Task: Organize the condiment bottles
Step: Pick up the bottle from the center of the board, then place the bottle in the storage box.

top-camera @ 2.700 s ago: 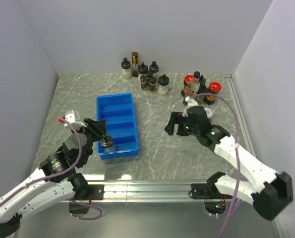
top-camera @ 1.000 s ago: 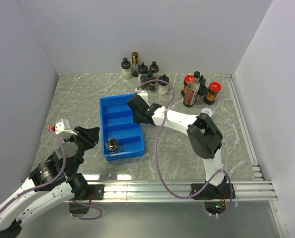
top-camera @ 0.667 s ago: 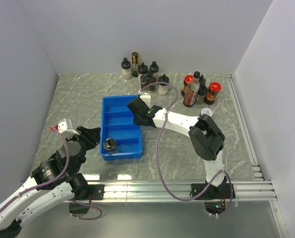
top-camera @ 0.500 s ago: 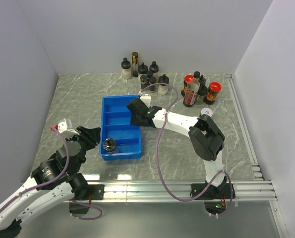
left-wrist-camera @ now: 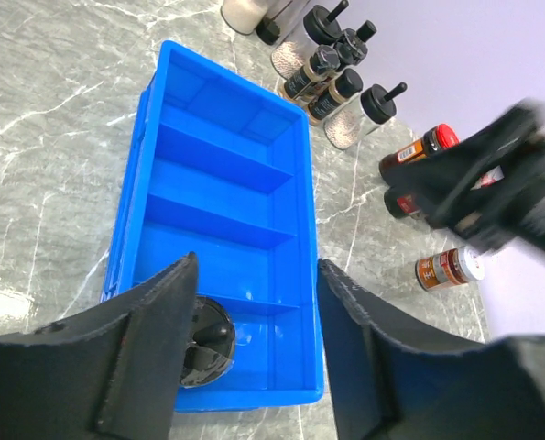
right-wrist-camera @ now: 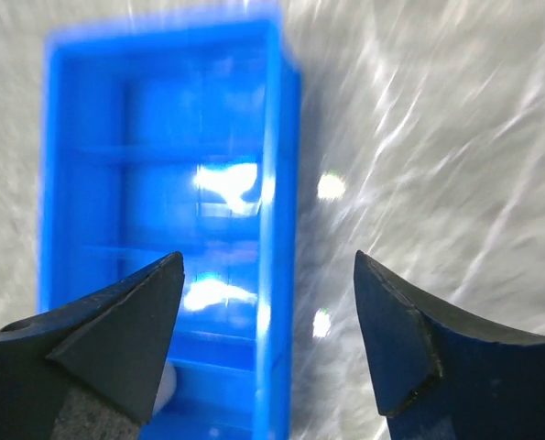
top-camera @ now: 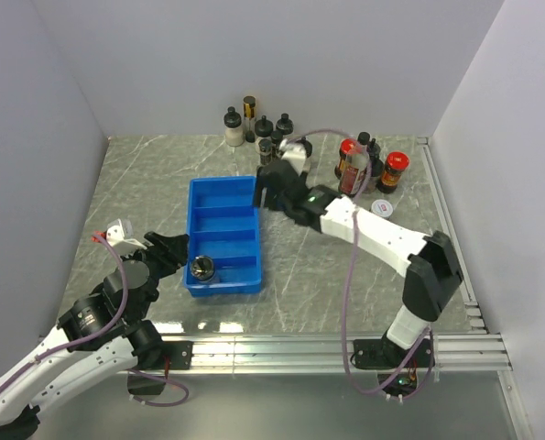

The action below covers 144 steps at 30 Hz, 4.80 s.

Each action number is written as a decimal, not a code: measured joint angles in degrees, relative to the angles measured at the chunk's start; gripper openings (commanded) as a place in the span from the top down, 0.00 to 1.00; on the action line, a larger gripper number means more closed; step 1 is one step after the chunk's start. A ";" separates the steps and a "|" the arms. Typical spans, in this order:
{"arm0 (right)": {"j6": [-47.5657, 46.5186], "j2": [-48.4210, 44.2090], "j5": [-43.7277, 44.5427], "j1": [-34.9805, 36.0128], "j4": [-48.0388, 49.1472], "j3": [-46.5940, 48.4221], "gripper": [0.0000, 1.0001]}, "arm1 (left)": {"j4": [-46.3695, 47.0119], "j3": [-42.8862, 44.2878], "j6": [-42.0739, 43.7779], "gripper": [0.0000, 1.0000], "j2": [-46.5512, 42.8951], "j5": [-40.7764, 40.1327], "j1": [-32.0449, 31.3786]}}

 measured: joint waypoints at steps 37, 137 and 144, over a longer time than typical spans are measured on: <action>-20.76 34.75 -1.68 -23.76 5.49 37.66 0.07 | 1.01 -2.62 0.70 0.24 -3.45 7.58 0.00; -9.90 -6.64 -9.79 12.79 6.05 -7.82 1.00 | -3.52 -2.91 -0.04 0.26 -8.50 2.51 0.00; -8.85 -2.80 -6.71 16.92 7.76 -7.61 1.00 | -3.63 -2.91 -0.04 0.26 -8.70 1.90 0.00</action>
